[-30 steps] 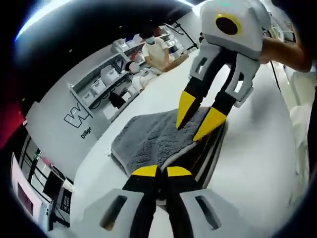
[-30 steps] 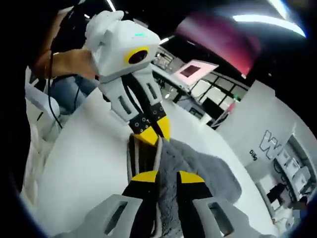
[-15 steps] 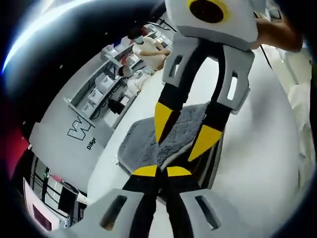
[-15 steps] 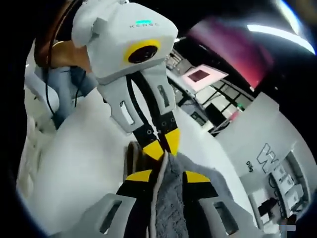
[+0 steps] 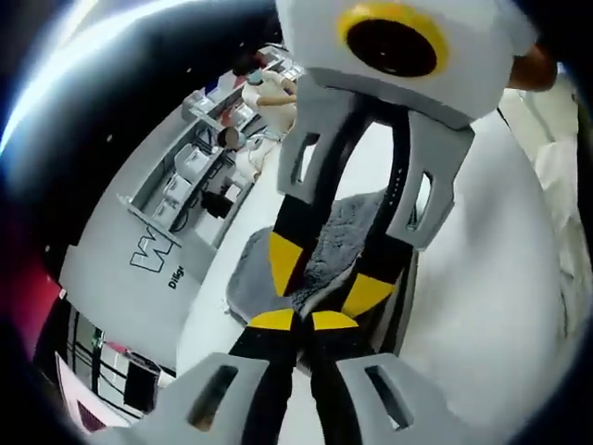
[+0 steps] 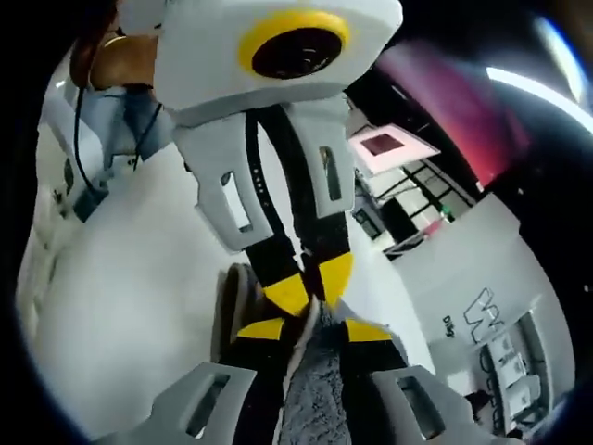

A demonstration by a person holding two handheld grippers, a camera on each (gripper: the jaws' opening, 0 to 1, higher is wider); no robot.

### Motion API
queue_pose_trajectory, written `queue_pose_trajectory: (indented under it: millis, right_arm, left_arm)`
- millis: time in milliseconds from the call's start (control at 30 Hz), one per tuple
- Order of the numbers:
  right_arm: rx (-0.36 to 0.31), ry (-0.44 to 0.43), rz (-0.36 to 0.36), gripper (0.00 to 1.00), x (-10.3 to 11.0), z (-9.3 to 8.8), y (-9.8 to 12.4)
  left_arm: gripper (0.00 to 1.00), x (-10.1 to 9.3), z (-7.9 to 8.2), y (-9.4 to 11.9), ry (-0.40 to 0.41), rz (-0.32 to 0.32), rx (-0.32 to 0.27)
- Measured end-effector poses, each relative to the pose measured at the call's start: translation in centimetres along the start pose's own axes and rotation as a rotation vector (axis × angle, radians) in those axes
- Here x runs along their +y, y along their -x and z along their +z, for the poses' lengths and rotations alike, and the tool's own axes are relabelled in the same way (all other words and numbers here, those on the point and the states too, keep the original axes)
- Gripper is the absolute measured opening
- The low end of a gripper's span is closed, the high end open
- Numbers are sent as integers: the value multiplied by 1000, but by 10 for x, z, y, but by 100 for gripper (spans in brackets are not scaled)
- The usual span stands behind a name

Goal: Open the folded towel by lifting each exposed corner and separating the folded layers until the towel lies flat within the target outline without major curled edges

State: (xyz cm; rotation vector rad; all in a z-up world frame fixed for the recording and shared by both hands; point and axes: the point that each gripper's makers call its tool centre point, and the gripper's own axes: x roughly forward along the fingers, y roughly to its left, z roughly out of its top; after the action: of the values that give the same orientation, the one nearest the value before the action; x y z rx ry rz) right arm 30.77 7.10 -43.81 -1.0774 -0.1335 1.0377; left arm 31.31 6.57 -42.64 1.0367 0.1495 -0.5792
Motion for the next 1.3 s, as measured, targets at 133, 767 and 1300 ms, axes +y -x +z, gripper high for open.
queue_pose_trajectory:
  millis: [133, 767, 1300]
  right_arm:
    - [11, 46, 4, 17, 0, 0, -2]
    - [3, 103, -4, 11, -1, 2, -8]
    - [15, 81, 20, 1, 5, -5, -15]
  left_arm:
    - [2, 0, 3, 0, -62, -5, 2]
    - [2, -4, 7, 4, -144, -43, -43]
    - [15, -5, -33, 15, -84, -84, 36]
